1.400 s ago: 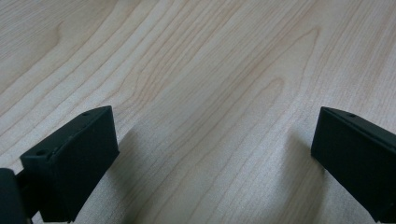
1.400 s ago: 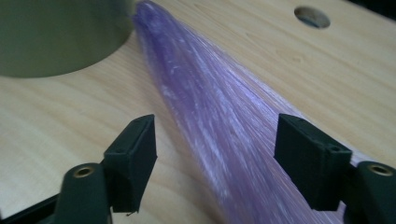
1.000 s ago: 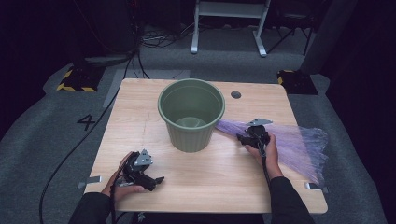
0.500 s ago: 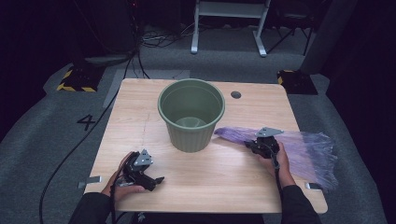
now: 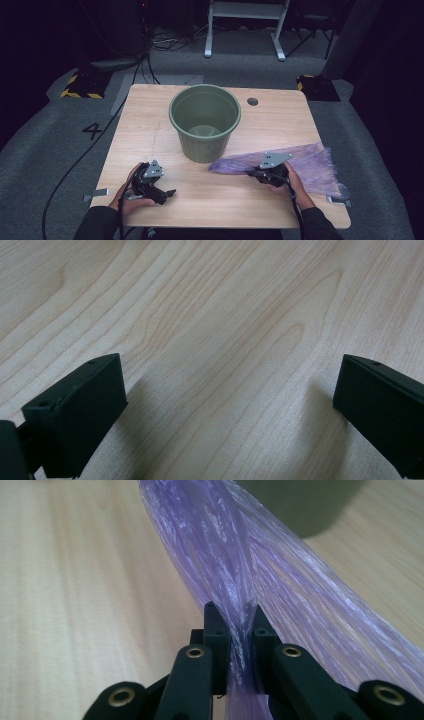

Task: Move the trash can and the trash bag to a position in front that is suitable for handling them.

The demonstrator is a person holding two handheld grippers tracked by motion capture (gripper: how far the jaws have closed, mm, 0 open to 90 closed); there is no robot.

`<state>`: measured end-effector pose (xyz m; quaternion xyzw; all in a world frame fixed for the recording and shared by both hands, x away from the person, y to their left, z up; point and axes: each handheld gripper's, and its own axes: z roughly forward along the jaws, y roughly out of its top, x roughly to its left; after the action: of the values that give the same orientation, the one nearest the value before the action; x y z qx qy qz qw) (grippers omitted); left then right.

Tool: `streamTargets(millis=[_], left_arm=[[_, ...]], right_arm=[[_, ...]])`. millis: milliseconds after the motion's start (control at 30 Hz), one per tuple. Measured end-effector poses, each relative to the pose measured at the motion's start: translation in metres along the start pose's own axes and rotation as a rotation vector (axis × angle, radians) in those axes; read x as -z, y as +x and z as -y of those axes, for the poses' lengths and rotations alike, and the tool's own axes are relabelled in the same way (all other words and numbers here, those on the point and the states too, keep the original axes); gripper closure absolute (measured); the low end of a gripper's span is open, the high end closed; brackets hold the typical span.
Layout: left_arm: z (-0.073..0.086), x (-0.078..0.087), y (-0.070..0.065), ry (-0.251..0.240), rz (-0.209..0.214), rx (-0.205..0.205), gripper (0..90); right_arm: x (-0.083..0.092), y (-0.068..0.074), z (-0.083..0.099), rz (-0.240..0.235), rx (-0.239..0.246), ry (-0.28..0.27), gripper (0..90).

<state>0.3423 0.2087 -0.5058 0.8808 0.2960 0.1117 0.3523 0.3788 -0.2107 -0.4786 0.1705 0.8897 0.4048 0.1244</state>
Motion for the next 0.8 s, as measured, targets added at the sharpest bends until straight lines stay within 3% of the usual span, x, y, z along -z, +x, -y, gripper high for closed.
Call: streamTargets(millis=[133,167,267,367,633,800], left_arm=[[0.000,0.000,0.000,0.000,0.000,0.000,0.3],[0.000,0.000,0.000,0.001,0.000,0.001,0.3],[0.000,0.000,0.000,0.000,0.000,0.000,0.3],[0.000,0.000,0.000,0.000,0.000,0.001,0.3],[0.000,0.000,0.000,0.001,0.000,0.000,0.3],[0.000,0.000,0.000,0.001,0.000,0.000,0.3]], right_arm=[[-0.012,0.014,-0.009,-0.038,0.063,0.025,77.4],[-0.014,0.017,-0.010,-0.039,0.076,0.031,71.1],[-0.015,0.023,-0.013,0.000,0.069,0.050,52.3],[-0.009,0.026,-0.014,0.050,0.070,0.074,39.8],[0.016,0.028,-0.010,0.123,0.002,0.024,27.5],[0.029,0.027,-0.008,0.170,-0.032,-0.004,24.5]])
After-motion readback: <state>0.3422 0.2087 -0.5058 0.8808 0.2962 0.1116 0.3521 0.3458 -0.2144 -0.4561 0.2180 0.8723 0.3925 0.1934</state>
